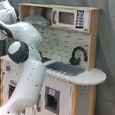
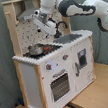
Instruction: Play with the kitchen
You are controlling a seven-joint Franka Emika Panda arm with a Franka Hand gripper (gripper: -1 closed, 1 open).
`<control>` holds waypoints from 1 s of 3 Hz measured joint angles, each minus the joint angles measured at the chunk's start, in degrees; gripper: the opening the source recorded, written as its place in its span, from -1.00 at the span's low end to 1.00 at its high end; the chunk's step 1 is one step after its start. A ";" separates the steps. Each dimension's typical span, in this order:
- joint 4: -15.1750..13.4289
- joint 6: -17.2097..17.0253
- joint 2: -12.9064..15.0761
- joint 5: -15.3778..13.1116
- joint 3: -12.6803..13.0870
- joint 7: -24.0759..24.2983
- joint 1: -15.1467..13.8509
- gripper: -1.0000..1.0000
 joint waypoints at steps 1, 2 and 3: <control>0.00 0.63 -0.98 -6.17 0.37 0.60 1.13 1.00; -0.01 1.16 -1.43 -12.04 1.45 2.42 3.27 1.00; -0.08 1.15 -1.57 -17.23 2.11 5.13 6.06 1.00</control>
